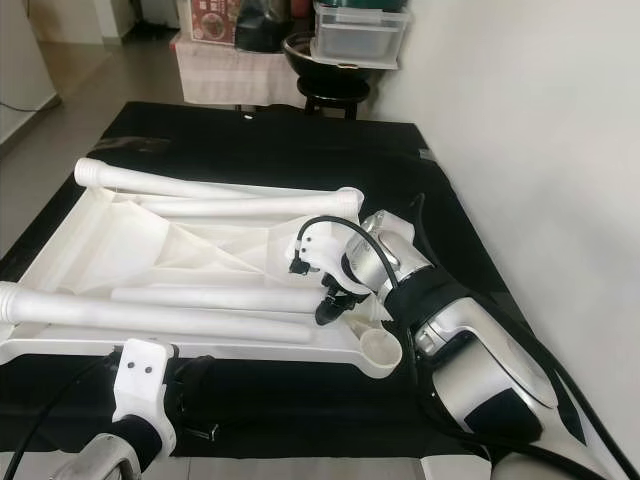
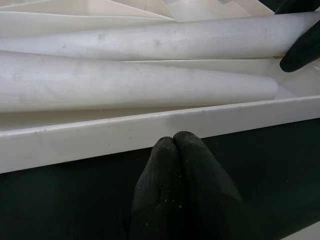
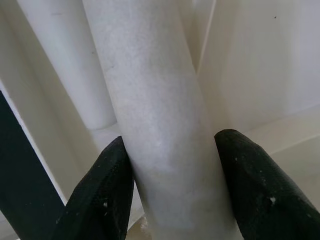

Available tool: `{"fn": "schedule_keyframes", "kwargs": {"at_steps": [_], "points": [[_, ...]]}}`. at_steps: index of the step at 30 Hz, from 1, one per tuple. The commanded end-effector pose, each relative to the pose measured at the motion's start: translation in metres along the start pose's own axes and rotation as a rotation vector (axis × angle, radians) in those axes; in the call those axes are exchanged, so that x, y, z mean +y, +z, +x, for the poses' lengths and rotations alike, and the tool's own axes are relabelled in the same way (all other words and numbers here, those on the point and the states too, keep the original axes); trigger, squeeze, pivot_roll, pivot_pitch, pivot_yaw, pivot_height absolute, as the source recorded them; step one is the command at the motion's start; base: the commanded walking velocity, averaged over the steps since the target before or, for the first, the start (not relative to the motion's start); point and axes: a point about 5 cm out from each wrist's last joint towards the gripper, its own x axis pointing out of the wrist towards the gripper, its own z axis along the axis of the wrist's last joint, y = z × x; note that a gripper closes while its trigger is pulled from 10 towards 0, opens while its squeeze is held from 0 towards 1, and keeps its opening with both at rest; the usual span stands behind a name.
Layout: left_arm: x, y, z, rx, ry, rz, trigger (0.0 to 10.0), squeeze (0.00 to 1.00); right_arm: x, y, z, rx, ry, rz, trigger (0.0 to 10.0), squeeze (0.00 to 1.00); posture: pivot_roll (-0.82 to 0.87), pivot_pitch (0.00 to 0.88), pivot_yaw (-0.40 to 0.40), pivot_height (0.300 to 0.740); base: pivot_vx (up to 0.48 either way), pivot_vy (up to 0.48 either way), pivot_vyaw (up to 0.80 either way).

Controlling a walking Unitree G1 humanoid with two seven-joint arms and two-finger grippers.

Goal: Building children table

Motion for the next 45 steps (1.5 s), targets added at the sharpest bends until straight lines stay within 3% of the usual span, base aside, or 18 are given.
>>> {"fn": "schedule_keyframes", "kwargs": {"at_steps": [1,6,9,11,14,18,20,24,25,28,29,31,34,36,41,42,45], "points": [[-0.003,-0.004,-0.001,0.019,-0.004,-0.015,10.0,0.0,-0.001,-0.006,0.001,0.018,-0.01,0.015,0.0,0.0,-0.05,0.119,-0.107,0.74,0.0,0.0,0.0],[-0.002,-0.004,0.0,0.019,-0.003,-0.013,10.0,0.0,-0.002,-0.006,0.0,0.011,-0.024,0.015,0.0,0.0,-0.05,0.113,-0.105,0.74,0.0,0.0,0.0],[0.0,-0.004,0.001,0.018,0.002,-0.009,10.0,0.0,-0.02,0.002,-0.021,-0.127,-0.114,0.132,0.0,0.0,-0.04,0.107,-0.101,0.74,0.0,0.0,0.0],[0.0,-0.004,0.001,0.017,0.002,-0.009,10.0,0.0,-0.022,0.002,-0.023,-0.14,-0.118,0.147,0.0,0.0,-0.04,0.107,-0.101,0.74,0.0,0.0,0.0],[0.002,-0.003,0.002,0.015,0.005,-0.006,10.0,0.0,-0.031,-0.001,-0.04,-0.204,-0.148,0.18,0.0,0.0,-0.04,0.102,-0.094,0.74,0.0,0.0,0.0],[0.003,-0.003,0.003,0.015,0.006,-0.004,10.0,0.0,-0.033,-0.003,-0.047,-0.225,-0.151,0.194,0.0,0.0,-0.04,0.099,-0.089,0.74,0.0,0.0,0.0],[0.005,-0.002,0.004,0.011,0.007,0.002,10.0,0.0,-0.041,-0.01,-0.06,-0.26,-0.181,0.217,0.0,0.0,-0.05,0.094,-0.083,0.74,0.0,0.0,0.0],[0.006,-0.001,0.005,0.006,0.009,0.004,10.0,0.0,-0.043,-0.012,-0.066,-0.288,-0.192,0.233,0.0,0.0,-0.05,0.089,-0.08,0.74,0.0,0.0,0.0],[0.009,0.004,0.008,-0.017,0.013,0.01,10.0,0.0,-0.045,-0.01,-0.07,-0.361,-0.194,0.259,10.0,0.0,-0.05,0.083,-0.08,0.74,0.0,0.0,0.0],[0.011,0.008,0.011,-0.038,0.016,0.017,10.0,0.0,-0.045,-0.008,-0.072,-0.423,-0.179,0.287,10.0,0.0,-0.05,0.083,-0.08,0.74,0.0,0.0,0.0],[0.014,0.016,0.015,-0.075,0.022,0.012,10.0,0.0,-0.044,-0.002,-0.072,-0.509,-0.17,0.301,10.0,0.0,-0.05,0.08,-0.08,0.74,0.0,0.0,0.0],[0.02,0.041,0.022,-0.186,0.023,-0.024,10.0,0.0,-0.038,0.012,-0.067,-0.701,-0.171,0.351,10.0,0.0,-0.04,0.074,-0.079,0.74,0.0,0.0,0.0],[0.024,0.075,0.026,-0.327,0.005,-0.062,10.0,0.0,-0.031,0.024,-0.062,-0.877,-0.168,0.406,10.0,0.0,-0.04,0.071,-0.079,0.74,0.0,0.0,0.0],[0.027,0.099,0.027,-0.425,-0.009,-0.104,10.0,0.0,-0.024,0.03,-0.061,-1.001,-0.201,0.379,10.0,0.0,-0.04,0.069,-0.079,0.74,0.0,0.0,0.0],[0.034,0.127,0.03,-0.525,-0.019,-0.153,10.0,0.0,-0.014,0.038,-0.061,-1.098,-0.161,0.355,10.0,0.0,-0.03,0.063,-0.078,0.74,0.0,0.0,0.0],[0.04,0.141,0.031,-0.568,-0.023,-0.177,10.0,0.0,-0.005,0.044,-0.062,-1.145,-0.117,0.315,10.0,0.0,-0.03,0.057,-0.074,0.74,0.0,0.0,0.0],[0.045,0.149,0.031,-0.593,-0.026,-0.176,10.0,0.0,0.005,0.05,-0.063,-1.17,-0.092,0.261,10.0,0.0,-0.03,0.055,-0.07,0.74,0.0,0.0,0.0]]}}
